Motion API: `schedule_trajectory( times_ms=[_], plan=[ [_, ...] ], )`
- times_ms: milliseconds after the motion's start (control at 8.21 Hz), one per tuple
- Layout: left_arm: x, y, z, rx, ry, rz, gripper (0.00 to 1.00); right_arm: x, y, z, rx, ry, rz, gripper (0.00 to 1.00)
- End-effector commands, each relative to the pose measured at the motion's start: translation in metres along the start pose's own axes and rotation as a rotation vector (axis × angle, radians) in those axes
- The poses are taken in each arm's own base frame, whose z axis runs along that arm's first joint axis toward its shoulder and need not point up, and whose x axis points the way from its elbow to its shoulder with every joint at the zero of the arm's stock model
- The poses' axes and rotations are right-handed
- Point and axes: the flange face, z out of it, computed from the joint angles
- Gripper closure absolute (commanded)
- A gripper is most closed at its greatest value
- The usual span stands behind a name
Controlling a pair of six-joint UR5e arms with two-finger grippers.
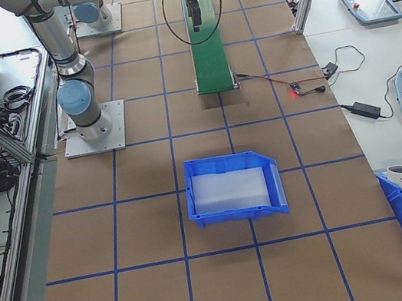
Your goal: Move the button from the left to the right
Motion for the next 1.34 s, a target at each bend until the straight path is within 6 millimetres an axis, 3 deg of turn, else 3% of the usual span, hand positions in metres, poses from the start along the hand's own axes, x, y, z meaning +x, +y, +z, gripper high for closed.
schedule_trajectory(
  times_ms=[0, 122, 244, 365, 487, 609, 853, 974, 1096, 1218],
  plan=[
    [-0.001, -0.002, 0.003, -0.011, -0.012, 0.015, 0.00, 0.001, 0.000, 0.000, 0.001, 0.000, 0.002, 0.00],
    [-0.004, -0.009, 0.009, -0.021, -0.018, 0.123, 0.00, 0.000, 0.000, 0.000, -0.001, 0.000, 0.000, 0.00],
    [-0.024, -0.018, 0.012, -0.030, -0.022, 0.196, 0.00, 0.000, 0.000, 0.000, -0.001, 0.000, 0.000, 0.00],
    [-0.062, -0.031, 0.014, -0.064, -0.026, 0.154, 0.00, 0.000, 0.000, 0.000, 0.001, 0.000, 0.000, 0.00],
    [-0.108, -0.048, 0.017, -0.067, -0.023, 0.085, 0.00, 0.000, 0.000, 0.000, -0.001, 0.000, 0.000, 0.00],
    [-0.173, -0.065, 0.023, -0.079, -0.019, 0.042, 0.00, 0.001, 0.000, 0.000, 0.001, 0.000, 0.002, 0.00],
    [-0.314, -0.099, 0.048, -0.018, -0.036, 0.086, 0.00, 0.000, 0.000, 0.000, -0.001, 0.000, 0.000, 0.00],
    [-0.386, -0.105, 0.073, -0.034, -0.030, -0.011, 0.00, 0.001, 0.000, 0.000, -0.001, 0.000, 0.000, 0.00],
    [-0.430, -0.106, 0.105, -0.086, 0.000, -0.014, 0.00, 0.000, 0.000, 0.000, -0.001, 0.000, 0.000, 0.00],
    [-0.453, -0.120, 0.142, -0.096, 0.010, 0.028, 0.00, 0.000, 0.000, 0.000, -0.001, 0.000, 0.000, 0.00]
  ],
)
